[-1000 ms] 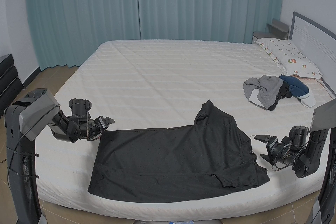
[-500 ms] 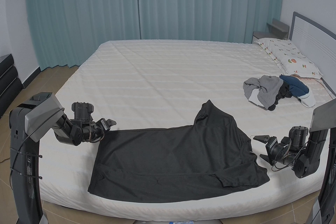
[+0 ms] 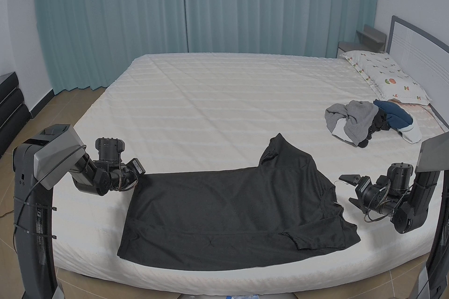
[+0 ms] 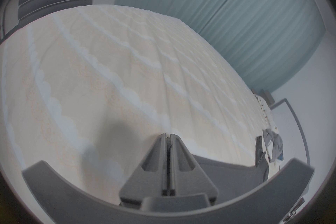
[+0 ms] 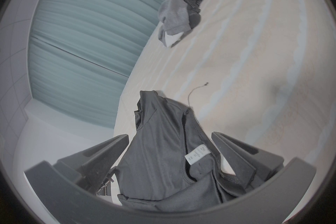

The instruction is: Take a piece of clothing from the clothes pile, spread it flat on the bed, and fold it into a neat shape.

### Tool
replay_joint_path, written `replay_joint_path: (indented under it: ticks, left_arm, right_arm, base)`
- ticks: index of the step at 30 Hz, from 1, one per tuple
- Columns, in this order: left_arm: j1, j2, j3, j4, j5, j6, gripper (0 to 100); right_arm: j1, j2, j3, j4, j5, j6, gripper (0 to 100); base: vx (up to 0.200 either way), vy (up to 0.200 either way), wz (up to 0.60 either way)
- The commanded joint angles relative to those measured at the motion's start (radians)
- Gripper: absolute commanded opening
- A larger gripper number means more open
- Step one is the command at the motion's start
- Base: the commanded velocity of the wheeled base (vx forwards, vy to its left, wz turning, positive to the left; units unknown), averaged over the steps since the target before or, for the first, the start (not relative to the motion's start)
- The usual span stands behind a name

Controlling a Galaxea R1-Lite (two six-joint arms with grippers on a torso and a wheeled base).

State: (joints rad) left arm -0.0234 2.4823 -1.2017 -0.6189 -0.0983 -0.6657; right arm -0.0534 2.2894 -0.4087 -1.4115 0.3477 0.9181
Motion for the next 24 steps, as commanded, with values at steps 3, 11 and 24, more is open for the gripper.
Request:
replay_joint_path:
  ticks: [3, 11, 24]
  left_arm:
    - [0.007, -0.03, 0.019, -0.062, 0.035, -0.069, 0]
    - [0.022, -0.066, 0.065, -0.076, 0.04, -0.071, 0]
    - [0.065, -0.08, 0.074, -0.073, 0.04, -0.071, 0]
  right_arm:
    - [0.04, -0.048, -0.15, 0.126, -0.001, -0.053, 100]
    - [0.081, 0.03, -0.512, 0.52, -0.068, -0.183, 100]
    - [0.129, 0.234, -0.904, 0.758, -0.145, -0.346, 100]
  base:
    - [0.0, 0.0, 0.0]
    - [0.0, 0.0, 0.0]
    - [0.0, 0.0, 0.0]
